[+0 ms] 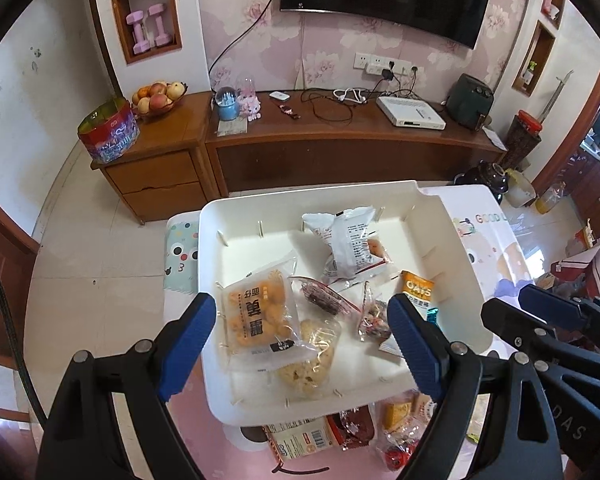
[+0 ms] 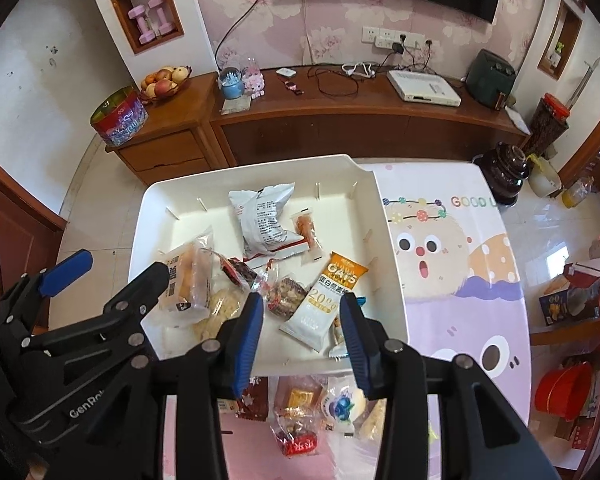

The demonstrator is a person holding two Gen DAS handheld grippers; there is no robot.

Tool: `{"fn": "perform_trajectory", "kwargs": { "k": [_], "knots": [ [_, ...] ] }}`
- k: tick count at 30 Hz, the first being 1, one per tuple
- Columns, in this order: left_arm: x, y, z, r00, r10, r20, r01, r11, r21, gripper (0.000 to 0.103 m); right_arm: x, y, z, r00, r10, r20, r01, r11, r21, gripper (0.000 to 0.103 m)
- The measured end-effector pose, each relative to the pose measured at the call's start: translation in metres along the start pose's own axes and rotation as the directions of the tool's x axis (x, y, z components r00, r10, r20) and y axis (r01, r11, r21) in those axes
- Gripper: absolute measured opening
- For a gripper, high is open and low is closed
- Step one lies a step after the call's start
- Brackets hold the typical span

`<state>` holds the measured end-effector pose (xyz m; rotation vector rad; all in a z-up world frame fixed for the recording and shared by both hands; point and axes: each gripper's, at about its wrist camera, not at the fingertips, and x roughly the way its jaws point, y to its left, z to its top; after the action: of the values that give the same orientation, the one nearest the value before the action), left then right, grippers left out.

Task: Organize snacks
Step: 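Move both grippers back toward the remaining snacks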

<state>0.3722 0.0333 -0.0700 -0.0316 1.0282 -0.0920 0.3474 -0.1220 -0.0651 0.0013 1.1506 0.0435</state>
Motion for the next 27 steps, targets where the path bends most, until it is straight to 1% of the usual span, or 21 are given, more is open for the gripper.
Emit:
{"fn": "perform_trajectory", "kwargs": {
  "k": [6,12,16,20,27],
  "knots": [
    [-0.024,0.002,-0.010,1.000,-0.011,0.029,0.012,0.999,-0.050,0.087,-0.026,0.003,-0.009,0.999,-0.001,0.053,0.003,0.999,-0.053,0.040],
    [-0.043,-0.008,-0.028,0.998,0.033,0.051,-0.028,0.994,-0.103,0.087,-0.049,-0.007,-0.019,0.993,0.021,0.115,-0.006,0.993,-0.122,0.040],
    [-0.051,-0.025,-0.044,0.997,0.054,0.047,-0.047,0.988,-0.148,0.087,-0.059,-0.027,-0.029,0.990,0.046,0.134,-0.023,0.986,-0.168,0.040],
    [-0.054,-0.048,-0.060,0.996,0.079,0.048,-0.069,0.982,-0.173,0.087,-0.063,-0.050,-0.037,0.989,0.069,0.134,-0.041,0.979,-0.200,0.040],
    [-0.044,-0.079,-0.094,0.997,0.075,0.018,-0.069,0.976,-0.209,0.087,-0.055,-0.102,-0.058,0.990,0.096,0.107,-0.071,0.974,-0.213,0.040]
  ]
}}
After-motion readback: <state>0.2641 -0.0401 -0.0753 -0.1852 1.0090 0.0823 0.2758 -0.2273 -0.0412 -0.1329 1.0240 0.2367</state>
